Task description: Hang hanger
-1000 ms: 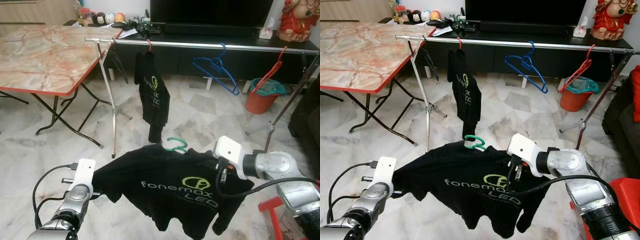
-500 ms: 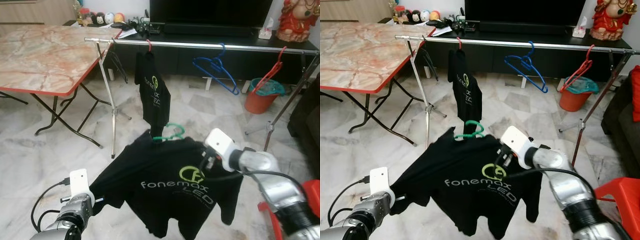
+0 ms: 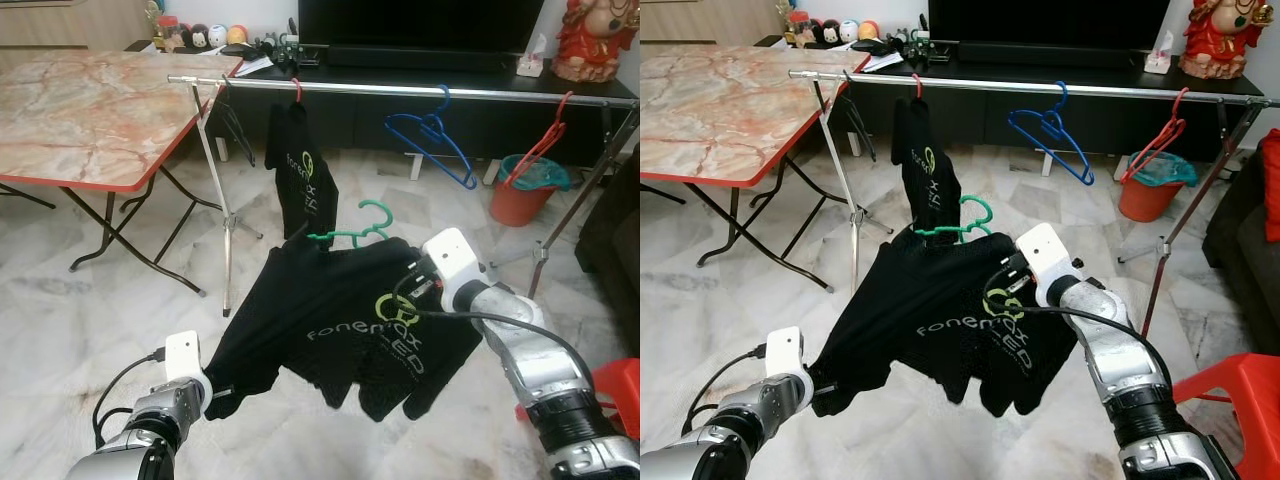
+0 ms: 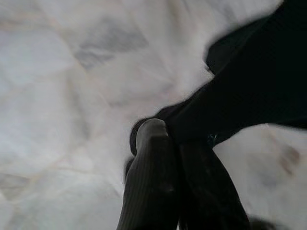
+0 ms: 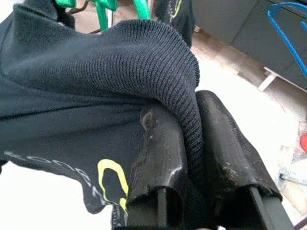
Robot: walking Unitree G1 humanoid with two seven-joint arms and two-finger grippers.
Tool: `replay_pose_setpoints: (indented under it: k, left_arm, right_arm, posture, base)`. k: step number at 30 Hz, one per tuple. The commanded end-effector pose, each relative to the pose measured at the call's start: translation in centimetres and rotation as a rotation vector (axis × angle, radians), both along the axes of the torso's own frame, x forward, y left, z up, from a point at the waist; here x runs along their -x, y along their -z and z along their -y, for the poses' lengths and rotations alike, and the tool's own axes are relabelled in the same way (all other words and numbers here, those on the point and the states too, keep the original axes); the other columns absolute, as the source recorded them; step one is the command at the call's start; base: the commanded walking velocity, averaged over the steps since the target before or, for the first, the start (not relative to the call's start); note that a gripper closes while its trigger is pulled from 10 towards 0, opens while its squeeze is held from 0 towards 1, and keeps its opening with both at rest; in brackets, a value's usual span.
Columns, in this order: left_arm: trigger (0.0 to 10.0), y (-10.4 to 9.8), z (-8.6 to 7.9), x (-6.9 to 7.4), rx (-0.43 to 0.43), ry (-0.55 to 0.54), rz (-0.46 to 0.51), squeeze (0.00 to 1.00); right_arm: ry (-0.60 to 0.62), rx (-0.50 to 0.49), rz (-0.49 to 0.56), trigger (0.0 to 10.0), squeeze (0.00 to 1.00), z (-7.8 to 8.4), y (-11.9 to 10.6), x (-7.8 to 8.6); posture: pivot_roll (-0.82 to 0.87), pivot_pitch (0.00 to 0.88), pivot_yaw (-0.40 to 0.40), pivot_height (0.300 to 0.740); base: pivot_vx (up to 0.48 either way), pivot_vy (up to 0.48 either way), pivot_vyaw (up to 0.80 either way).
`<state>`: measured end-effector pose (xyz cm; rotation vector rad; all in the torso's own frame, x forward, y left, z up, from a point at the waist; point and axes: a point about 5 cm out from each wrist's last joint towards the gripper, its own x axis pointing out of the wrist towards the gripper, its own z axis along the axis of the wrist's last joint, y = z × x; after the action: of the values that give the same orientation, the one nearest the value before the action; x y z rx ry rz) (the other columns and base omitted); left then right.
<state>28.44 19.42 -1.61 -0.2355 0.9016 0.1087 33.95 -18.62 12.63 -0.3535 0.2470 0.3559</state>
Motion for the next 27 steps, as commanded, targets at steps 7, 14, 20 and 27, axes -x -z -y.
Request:
replay_pose_setpoints:
  k: [7, 14, 20, 27]
  left_arm:
    - [0.0, 1.8, -0.1, 2.6, 0.072, 0.072, -0.156, 0.00]
    - [10.0, 1.3, -0.7, 1.7, -0.266, 0.357, -0.055, 0.00]
    - [10.0, 0.4, -0.5, 0.6, -0.319, 0.404, 0.073, 0.00]
    - [10.0, -1.5, 0.1, -1.1, -0.404, 0.615, 0.228, 1.00]
  right_arm:
    - [0.211, -0.167, 0.232, 10.0, 0.00, 2.7, -5.2, -1.6]
    - [0.021, -0.133, 0.118, 10.0, 0.00, 0.7, -3.6, -0.9]
    - [-0.139, -0.035, 0.010, 10.0, 0.00, -0.5, -1.6, 0.2]
    - [-0.281, 0.096, -0.130, 10.0, 0.00, 0.3, 0.2, 1.5]
  posture:
    - [-0.12, 0.000, 0.026, 0.740]
    - [-0.12, 0.000, 0.021, 0.740]
    - [-0.12, 0.000, 0.020, 0.740]
    - [-0.11, 0.000, 0.017, 0.740]
  base:
    - [0.000, 0.000, 0.00]
    - [0.000, 0.000, 0.00]
    - [0.000, 0.000, 0.00]
    - [0.000, 0.000, 0.00]
